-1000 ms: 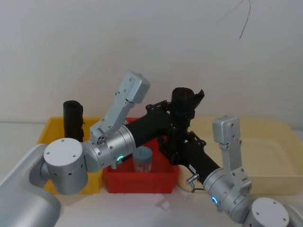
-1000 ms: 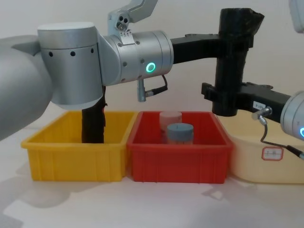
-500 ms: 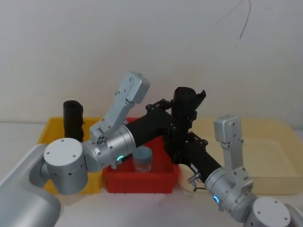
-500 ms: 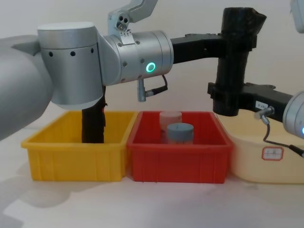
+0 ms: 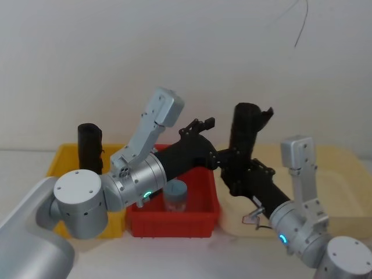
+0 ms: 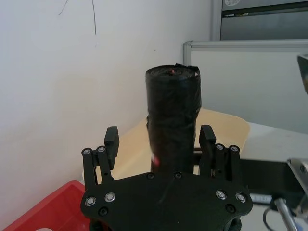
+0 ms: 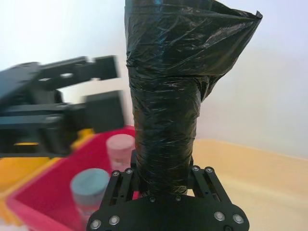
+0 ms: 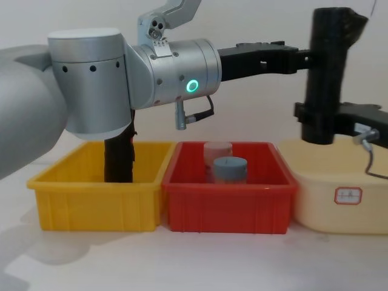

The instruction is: Pick up the garbage bag with the one hand and transfer it to the other hand.

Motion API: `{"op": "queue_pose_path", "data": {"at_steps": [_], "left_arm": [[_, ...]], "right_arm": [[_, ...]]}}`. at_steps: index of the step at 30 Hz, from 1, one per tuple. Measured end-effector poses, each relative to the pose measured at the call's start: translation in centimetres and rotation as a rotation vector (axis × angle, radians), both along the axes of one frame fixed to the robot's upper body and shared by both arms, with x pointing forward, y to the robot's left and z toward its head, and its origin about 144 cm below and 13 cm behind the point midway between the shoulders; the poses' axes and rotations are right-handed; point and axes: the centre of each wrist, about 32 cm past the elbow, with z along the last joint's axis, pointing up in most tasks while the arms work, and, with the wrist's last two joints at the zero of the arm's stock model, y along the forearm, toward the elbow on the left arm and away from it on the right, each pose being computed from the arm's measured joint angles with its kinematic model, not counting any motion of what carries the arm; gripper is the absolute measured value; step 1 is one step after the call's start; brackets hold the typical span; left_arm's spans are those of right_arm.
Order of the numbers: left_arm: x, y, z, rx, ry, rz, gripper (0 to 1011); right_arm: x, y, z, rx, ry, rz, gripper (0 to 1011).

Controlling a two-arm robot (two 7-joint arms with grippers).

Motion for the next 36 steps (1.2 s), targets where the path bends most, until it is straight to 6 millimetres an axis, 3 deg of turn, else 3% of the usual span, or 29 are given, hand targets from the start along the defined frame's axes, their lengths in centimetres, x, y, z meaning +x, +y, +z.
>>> {"op": "queue_pose_path", "data": {"at_steps": [13, 31, 36], "left_arm": [[0.0, 0.0, 0.0, 0.000, 0.000, 0.000, 1000], [0.0, 0.0, 0.0, 0.000, 0.000, 0.000, 1000], [0.0, 0.0, 0.0, 0.000, 0.000, 0.000, 1000]], "right_arm": [[0.5, -4.2, 2.8, -0.090, 0.070, -0.143, 486], [0.6, -10.1, 7.2, -0.352, 0.192, -0.307, 486], [0.6, -11.7, 8.1, -0.435, 0.244, -0.346, 647]]}}
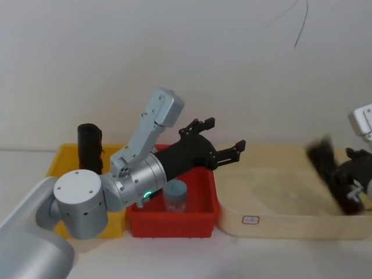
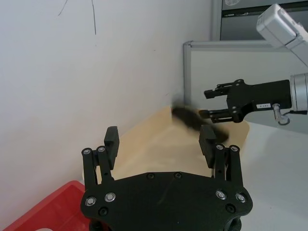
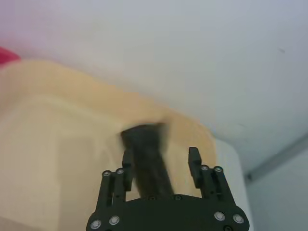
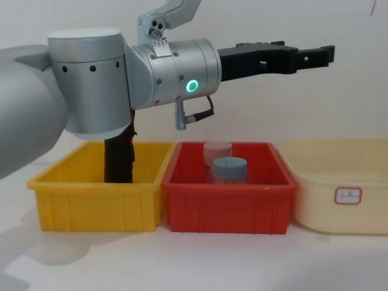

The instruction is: Pick up the garbage bag with the one hand and transfer it to the other hand.

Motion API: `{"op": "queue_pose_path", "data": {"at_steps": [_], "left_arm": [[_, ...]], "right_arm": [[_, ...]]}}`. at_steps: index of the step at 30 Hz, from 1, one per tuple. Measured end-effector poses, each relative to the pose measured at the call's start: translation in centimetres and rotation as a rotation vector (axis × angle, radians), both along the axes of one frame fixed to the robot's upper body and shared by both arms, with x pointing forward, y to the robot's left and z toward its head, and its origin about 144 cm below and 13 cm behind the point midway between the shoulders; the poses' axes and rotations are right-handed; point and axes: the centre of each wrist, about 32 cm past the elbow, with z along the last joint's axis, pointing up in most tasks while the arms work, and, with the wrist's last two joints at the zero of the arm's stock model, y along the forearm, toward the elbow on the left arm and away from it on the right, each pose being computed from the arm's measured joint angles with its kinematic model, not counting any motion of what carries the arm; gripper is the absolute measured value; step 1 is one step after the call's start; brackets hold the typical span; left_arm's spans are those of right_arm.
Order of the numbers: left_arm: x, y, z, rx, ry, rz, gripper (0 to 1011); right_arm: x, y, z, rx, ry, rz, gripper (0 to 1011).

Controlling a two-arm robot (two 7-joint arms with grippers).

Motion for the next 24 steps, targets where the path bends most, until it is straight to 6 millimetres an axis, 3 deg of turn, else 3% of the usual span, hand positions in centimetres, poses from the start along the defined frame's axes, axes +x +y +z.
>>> {"op": "queue_pose_path", "data": {"at_steps": [12, 24], "left_arm": [[-0.7, 1.2, -0.1, -0.017, -0.008, 0.059, 1001], [-2.1, 3.9, -0.6, -0.044, -0.015, 0.211, 1001]], "right_arm": [[0.1, -2.1, -0.1, -0.080, 0.082, -0.060, 975], [0.3, -1.5, -0.1, -0.094, 0.065, -0.017, 999]]}}
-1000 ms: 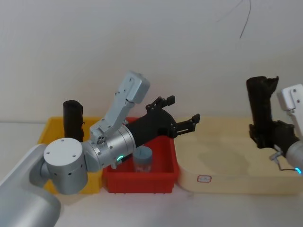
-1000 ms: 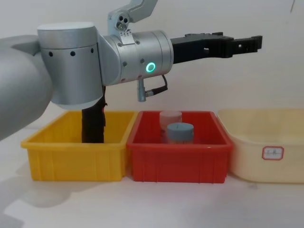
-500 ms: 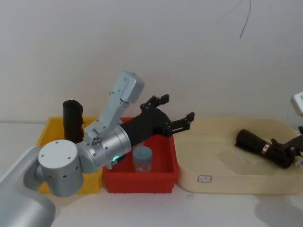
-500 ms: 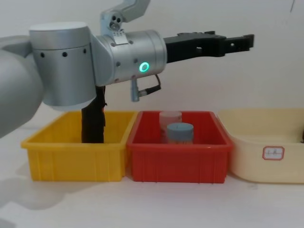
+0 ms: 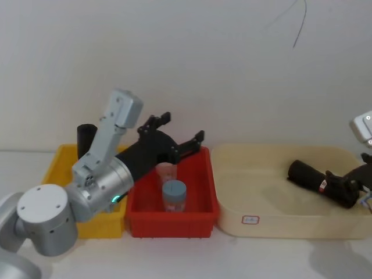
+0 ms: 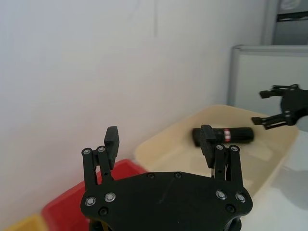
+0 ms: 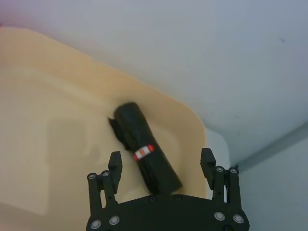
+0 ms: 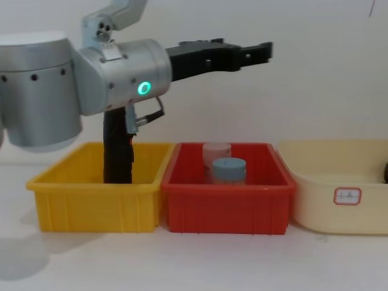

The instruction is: Pick up the garbage bag with the one hand and transfer it to the other hand.

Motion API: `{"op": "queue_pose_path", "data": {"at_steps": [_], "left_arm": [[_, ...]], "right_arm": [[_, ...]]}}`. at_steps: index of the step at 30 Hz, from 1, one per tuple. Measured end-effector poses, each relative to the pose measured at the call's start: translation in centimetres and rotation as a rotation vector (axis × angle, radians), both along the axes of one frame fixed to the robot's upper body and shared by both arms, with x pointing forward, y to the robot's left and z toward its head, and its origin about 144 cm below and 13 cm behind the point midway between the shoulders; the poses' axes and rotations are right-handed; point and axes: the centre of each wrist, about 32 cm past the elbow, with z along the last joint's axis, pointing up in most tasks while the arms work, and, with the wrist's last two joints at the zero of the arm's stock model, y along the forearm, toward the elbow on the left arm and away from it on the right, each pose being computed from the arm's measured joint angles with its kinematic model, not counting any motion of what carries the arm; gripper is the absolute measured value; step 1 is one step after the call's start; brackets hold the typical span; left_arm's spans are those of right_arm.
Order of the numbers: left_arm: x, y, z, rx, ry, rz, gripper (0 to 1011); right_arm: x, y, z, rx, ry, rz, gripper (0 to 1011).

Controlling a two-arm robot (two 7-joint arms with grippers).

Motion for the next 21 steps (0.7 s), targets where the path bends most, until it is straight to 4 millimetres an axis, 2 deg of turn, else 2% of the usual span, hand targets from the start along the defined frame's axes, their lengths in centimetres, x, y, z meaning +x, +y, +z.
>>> {"op": "queue_pose_path", "data": {"at_steps": [11, 21], "left_arm": [[-1.3, 2.5, -0.8, -0.022, -0.002, 0.158, 1000], [-2.4, 4.5, -1.8, -0.041, 0.006, 0.316, 1000]], "right_arm": [[0.2, 3.0, 0.3, 0.031, -0.054, 0.117, 999], [0.4, 7.2, 0.0, 0.097, -0.088, 0.254, 1000]]}}
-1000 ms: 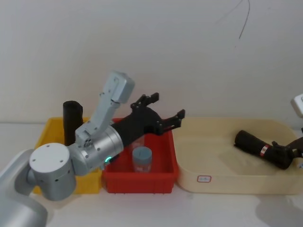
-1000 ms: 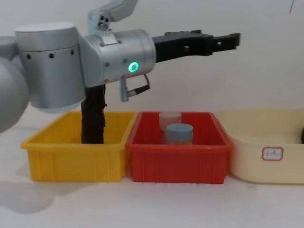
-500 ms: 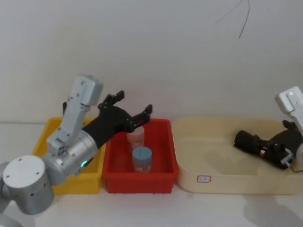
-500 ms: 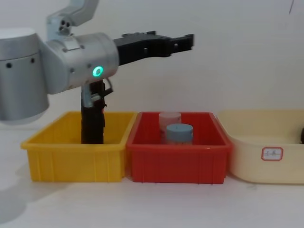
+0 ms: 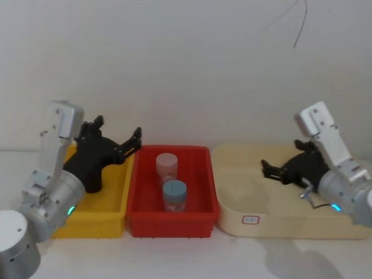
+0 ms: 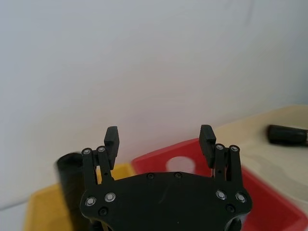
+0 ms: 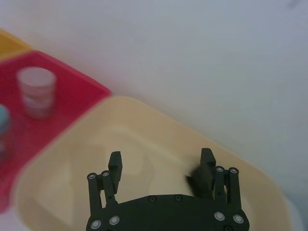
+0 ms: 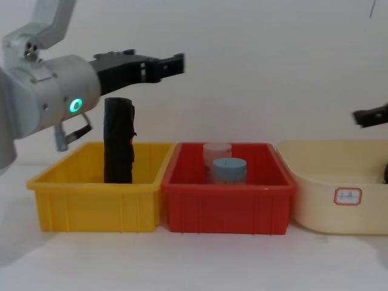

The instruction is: Pick up the garbage bag with the one hand and transfer it to the other hand.

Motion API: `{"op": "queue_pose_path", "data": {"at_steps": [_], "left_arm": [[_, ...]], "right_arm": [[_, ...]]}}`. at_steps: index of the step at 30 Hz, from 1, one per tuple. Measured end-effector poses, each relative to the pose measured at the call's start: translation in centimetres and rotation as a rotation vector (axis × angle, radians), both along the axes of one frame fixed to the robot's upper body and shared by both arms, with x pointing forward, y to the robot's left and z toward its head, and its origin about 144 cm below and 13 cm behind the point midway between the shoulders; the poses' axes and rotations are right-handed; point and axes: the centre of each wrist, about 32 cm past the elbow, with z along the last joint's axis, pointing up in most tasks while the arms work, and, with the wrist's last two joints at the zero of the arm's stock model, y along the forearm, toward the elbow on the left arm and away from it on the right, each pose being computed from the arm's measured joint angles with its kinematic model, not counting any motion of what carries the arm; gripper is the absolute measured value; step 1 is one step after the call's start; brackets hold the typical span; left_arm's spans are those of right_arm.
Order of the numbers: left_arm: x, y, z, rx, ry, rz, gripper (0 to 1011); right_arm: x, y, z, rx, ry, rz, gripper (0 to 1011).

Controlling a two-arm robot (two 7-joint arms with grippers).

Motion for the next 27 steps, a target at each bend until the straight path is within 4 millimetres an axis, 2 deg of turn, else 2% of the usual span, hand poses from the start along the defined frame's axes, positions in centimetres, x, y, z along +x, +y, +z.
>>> {"op": "queue_pose_path", "data": {"at_steps": [12, 27], "left_arm": [[-0.9, 2.0, -1.5, -0.028, 0.007, 0.156, 1000], [-1.3, 2.9, -2.2, -0.040, 0.011, 0.224, 1001]], "right_arm": [[0.1, 4.6, -1.0, 0.072, 0.007, 0.150, 1000], [0.4, 7.8, -2.0, 0.149, 0.032, 0.267, 1000]]}}
